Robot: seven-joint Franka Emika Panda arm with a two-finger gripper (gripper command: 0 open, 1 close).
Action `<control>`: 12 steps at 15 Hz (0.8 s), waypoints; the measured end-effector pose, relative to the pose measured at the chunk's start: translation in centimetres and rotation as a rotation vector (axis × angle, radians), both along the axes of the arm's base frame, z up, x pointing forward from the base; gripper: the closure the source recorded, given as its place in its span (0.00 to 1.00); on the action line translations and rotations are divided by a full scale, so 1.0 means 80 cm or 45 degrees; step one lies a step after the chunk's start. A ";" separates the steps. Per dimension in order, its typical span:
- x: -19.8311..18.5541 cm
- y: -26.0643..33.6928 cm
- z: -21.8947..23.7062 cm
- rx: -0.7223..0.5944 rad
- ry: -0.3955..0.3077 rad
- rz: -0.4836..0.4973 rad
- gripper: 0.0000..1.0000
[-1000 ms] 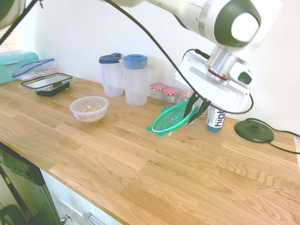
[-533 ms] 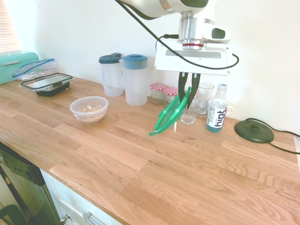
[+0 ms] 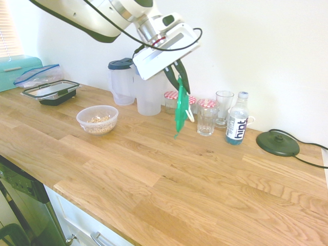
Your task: Cover the lid of food container
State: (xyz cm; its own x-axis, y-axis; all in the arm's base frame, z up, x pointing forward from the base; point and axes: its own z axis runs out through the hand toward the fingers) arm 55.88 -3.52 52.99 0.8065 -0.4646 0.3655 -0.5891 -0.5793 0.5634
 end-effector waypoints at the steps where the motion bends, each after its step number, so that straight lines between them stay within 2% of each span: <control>1: 0.000 0.031 -0.002 -0.072 -0.044 0.009 1.00; 6: -0.028 0.184 -0.018 -0.429 -0.243 -0.019 1.00; 12: -0.036 0.299 -0.039 -0.850 -0.379 -0.200 1.00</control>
State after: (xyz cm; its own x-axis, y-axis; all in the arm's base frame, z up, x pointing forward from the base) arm 52.96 20.42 49.90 0.5719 -0.1687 0.8028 -0.8192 -0.0665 0.5696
